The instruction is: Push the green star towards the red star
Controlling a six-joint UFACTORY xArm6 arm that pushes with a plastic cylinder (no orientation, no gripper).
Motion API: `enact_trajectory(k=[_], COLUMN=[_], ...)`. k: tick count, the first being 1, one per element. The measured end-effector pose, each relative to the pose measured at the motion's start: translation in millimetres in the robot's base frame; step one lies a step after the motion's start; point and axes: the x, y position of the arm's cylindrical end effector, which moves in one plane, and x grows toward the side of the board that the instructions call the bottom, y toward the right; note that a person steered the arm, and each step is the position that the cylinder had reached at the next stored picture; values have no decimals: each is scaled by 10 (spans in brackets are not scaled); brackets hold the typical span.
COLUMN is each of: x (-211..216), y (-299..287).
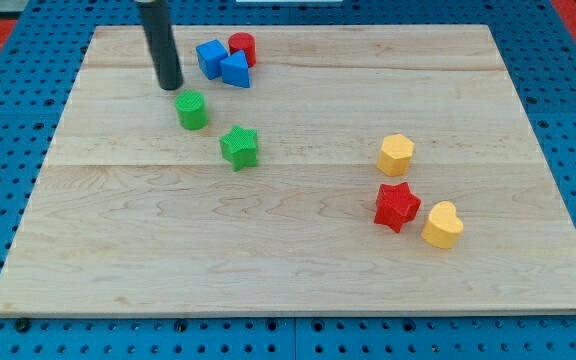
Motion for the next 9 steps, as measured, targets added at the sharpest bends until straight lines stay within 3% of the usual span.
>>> enact_trajectory(k=[2,3,4,5,7,8,9], x=[597,631,765,1050,1031,1294,1381], y=[680,215,437,1119,578,804,1808])
